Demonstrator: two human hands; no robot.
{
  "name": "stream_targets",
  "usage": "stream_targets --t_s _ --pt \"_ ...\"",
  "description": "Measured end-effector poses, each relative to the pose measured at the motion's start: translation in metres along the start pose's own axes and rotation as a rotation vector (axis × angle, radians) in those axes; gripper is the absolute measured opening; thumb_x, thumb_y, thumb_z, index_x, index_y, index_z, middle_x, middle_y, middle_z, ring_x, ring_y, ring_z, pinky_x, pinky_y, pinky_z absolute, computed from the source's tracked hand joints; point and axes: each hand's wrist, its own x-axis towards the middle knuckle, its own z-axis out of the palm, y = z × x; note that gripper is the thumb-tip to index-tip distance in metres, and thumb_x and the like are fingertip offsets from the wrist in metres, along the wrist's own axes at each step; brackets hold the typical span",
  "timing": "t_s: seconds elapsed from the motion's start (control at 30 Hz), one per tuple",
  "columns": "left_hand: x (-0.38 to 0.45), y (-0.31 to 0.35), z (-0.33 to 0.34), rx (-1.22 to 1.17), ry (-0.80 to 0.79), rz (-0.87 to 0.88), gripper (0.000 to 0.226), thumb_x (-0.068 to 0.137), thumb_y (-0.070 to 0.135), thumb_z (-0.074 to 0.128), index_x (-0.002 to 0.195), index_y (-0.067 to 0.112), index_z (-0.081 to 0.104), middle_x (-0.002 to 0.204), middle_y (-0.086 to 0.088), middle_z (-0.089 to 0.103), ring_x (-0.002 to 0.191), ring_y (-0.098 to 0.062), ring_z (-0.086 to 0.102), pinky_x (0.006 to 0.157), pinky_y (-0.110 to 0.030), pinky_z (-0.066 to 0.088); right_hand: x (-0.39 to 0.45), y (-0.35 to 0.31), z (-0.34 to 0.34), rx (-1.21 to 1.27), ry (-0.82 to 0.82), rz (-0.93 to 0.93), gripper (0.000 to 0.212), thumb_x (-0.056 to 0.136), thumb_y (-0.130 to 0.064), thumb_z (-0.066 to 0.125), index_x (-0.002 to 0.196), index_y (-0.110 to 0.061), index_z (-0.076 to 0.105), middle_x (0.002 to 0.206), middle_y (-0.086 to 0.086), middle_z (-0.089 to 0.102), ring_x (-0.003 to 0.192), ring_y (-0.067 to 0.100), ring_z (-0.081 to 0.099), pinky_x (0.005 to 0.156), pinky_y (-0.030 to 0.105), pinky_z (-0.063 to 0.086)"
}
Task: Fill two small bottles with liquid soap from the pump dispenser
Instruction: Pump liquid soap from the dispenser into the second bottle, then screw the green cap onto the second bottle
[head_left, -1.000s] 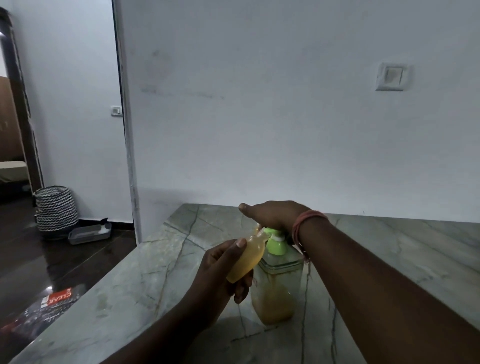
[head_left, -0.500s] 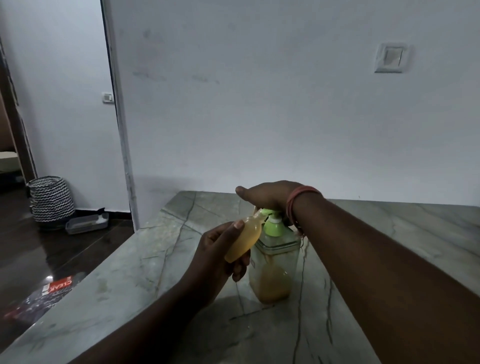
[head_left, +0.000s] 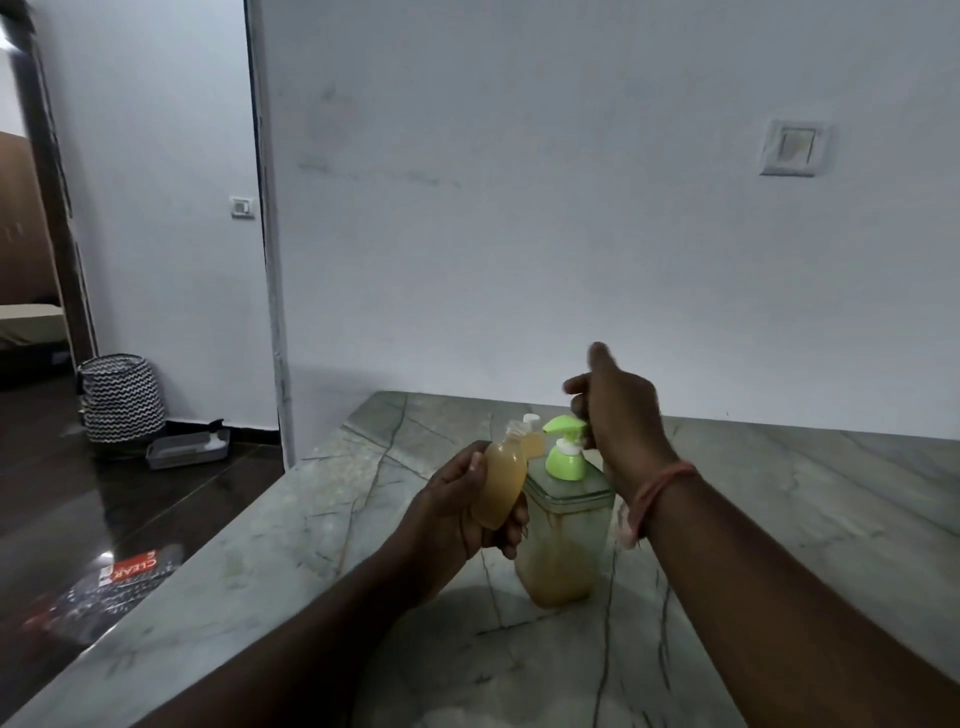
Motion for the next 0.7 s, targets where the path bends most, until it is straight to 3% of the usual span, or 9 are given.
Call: stream_targets --t_s 0.1,0.2,0.27,0.33,0.43,0.6,0.7 --pt "0.004 0.001 -0.002 -0.041 0.055 0.009 0.048 0.101 0.037 0.047 0.134 0.003 0.047 0.089 -0.024 0.064 0.070 -0.031 0.064 0.059 -0.038 0.054 -0.028 0.030 -0.013 -0.085 0.142 -0.286 0.049 0.090 -0.063 0.041 0.077 -0.021 0.064 0.068 -0.005 0.064 0.064 0.011 0.058 0.059 0.029 0.043" --pt "0.007 -0.001 -0.007 -0.059 0.130 0.029 0.052 0.099 0.038 0.048 0.137 0.002 0.045 0.090 -0.024 0.064 0.075 -0.033 0.065 0.061 -0.040 0.054 -0.060 0.063 -0.020 -0.150 -0.021 -0.351 0.049 0.077 -0.076 0.047 0.102 -0.035 0.056 0.096 -0.014 0.062 0.089 0.001 0.059 0.067 0.021 0.045" --pt "0.007 -0.003 -0.010 -0.031 0.179 0.051 0.049 0.097 0.040 0.050 0.133 0.007 0.049 0.091 -0.022 0.067 0.079 -0.033 0.067 0.063 -0.040 0.056 -0.071 0.074 -0.022 -0.229 -0.084 -0.376 0.063 0.065 -0.081 0.056 0.115 -0.043 0.047 0.110 -0.022 0.054 0.102 -0.006 0.052 0.074 0.017 0.044" --pt "0.007 -0.003 -0.011 0.006 0.213 0.073 0.041 0.097 0.041 0.050 0.129 0.015 0.054 0.091 -0.018 0.071 0.081 -0.031 0.069 0.065 -0.039 0.057 -0.073 0.074 -0.022 -0.282 -0.084 -0.396 0.072 0.057 -0.080 0.065 0.117 -0.045 0.044 0.112 -0.027 0.050 0.104 -0.013 0.047 0.074 0.012 0.041" --pt "0.006 0.000 -0.011 0.030 0.254 0.079 0.040 0.095 0.042 0.052 0.126 0.018 0.056 0.090 -0.014 0.073 0.081 -0.029 0.069 0.063 -0.038 0.057 -0.070 0.068 -0.019 -0.313 -0.075 -0.429 0.063 0.061 -0.069 0.072 0.113 -0.044 0.046 0.108 -0.028 0.053 0.100 -0.014 0.049 0.073 0.010 0.042" --pt "0.006 0.003 -0.010 0.081 0.292 0.063 0.045 0.091 0.047 0.054 0.126 0.017 0.056 0.088 -0.010 0.075 0.080 -0.026 0.070 0.064 -0.036 0.058 -0.056 0.072 -0.018 -0.329 0.041 -0.399 0.051 0.073 -0.057 0.070 0.112 -0.032 0.050 0.107 -0.012 0.057 0.095 0.005 0.057 0.078 0.029 0.051" --pt "0.007 0.000 -0.011 0.079 0.296 0.058 0.048 0.090 0.048 0.055 0.125 0.016 0.056 0.086 -0.010 0.075 0.078 -0.025 0.070 0.063 -0.035 0.058 -0.046 0.075 -0.022 -0.343 0.041 -0.365 0.051 0.073 -0.057 0.070 0.112 -0.031 0.049 0.108 -0.011 0.056 0.095 0.007 0.057 0.078 0.030 0.051"
